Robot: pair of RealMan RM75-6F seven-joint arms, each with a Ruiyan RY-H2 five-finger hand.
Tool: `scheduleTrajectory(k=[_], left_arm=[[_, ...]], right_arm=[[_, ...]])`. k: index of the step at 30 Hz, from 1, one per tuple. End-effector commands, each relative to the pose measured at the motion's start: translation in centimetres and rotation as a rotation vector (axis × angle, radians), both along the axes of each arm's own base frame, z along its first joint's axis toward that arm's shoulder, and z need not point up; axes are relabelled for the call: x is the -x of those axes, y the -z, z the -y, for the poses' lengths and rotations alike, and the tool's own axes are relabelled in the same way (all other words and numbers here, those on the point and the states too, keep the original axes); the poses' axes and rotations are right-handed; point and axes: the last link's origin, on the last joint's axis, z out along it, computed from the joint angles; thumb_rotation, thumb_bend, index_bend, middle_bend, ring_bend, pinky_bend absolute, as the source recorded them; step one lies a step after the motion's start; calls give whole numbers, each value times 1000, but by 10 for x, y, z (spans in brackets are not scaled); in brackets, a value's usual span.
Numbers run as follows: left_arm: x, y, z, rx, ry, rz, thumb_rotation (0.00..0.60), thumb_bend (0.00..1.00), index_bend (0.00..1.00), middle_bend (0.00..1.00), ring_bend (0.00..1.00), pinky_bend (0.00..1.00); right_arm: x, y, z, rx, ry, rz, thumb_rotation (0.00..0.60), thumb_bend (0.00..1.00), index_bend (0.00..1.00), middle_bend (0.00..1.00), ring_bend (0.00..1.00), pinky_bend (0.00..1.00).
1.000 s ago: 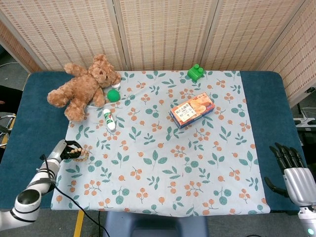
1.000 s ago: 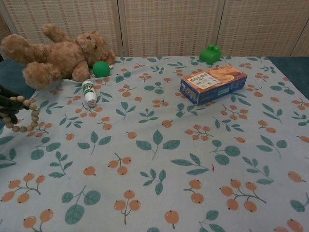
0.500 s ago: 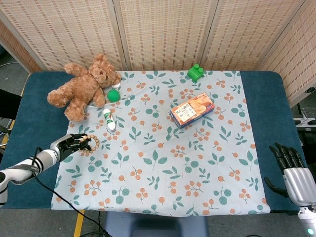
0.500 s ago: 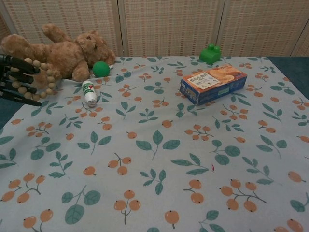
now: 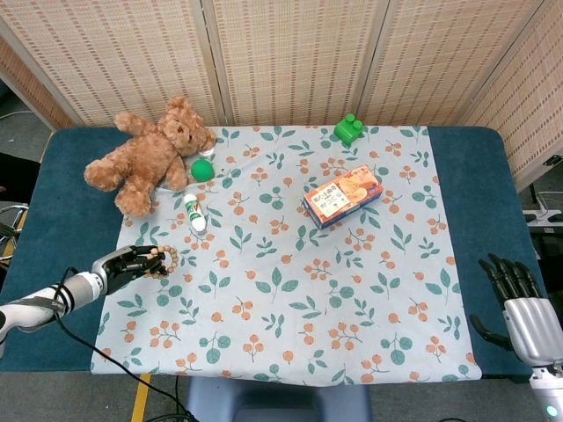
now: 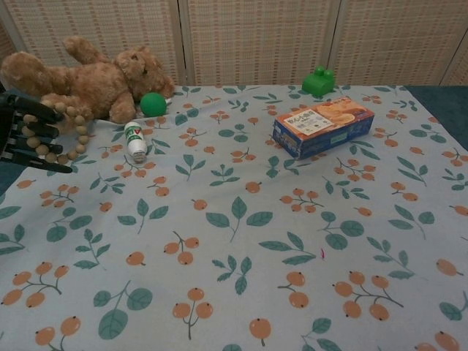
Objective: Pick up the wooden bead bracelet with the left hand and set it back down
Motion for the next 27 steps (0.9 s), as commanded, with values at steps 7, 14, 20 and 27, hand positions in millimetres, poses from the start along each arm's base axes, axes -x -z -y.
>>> scheduleTrajectory(k=[7,14,20,27], left_arm=[[6,5,2,-27,-6,177,513,430,376,483,266,62],[9,11,12,-20,116,177,355,394,273,336,137,40],[11,25,22,-45,82,209,209,377,324,364,124,28],[13,35,24,-87,-62,378,191,379,424,509,166,16]], right_arm=[[0,0,0,0,2,1,540,238,0,0,0,0],[0,0,0,-2,3,0,542,238,0,0,0,0],[0,1,0,-6,3,-3,540,238,0,0,0,0],[0,1,0,-4,3,-2,540,238,0,0,0,0]])
